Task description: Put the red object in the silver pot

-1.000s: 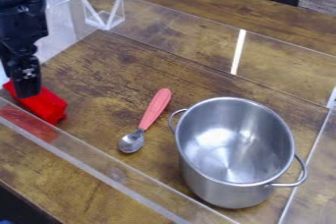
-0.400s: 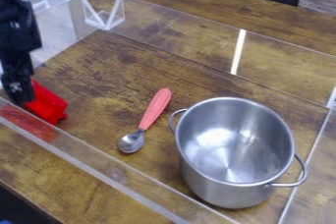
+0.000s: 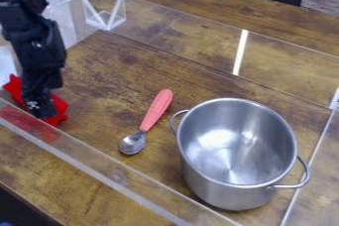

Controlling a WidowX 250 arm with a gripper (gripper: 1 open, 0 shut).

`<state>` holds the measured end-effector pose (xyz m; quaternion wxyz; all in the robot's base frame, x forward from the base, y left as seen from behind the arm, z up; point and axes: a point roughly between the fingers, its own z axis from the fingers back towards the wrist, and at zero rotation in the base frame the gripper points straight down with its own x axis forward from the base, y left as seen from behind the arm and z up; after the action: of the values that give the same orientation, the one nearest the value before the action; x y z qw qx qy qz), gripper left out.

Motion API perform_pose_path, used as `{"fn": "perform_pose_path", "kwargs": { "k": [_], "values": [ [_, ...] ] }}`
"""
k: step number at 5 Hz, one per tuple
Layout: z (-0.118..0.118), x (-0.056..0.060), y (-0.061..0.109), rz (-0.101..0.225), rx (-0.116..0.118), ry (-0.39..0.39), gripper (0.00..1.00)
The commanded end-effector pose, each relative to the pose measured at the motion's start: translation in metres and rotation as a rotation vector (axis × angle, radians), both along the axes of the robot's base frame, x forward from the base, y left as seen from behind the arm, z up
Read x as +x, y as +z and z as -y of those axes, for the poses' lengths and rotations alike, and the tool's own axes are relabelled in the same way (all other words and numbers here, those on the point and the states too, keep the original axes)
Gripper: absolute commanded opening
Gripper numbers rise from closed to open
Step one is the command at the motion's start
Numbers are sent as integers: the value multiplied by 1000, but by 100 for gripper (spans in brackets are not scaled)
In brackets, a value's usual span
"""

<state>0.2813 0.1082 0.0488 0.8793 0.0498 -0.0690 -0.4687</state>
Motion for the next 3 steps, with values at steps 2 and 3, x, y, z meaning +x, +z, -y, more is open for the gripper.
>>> {"fn": "perform_pose_path", "kwargs": {
  "k": [2, 3],
  "values": [
    [1, 32, 10, 40, 25, -64, 100],
    [7, 40, 10, 43, 36, -72, 100]
  ]
}}
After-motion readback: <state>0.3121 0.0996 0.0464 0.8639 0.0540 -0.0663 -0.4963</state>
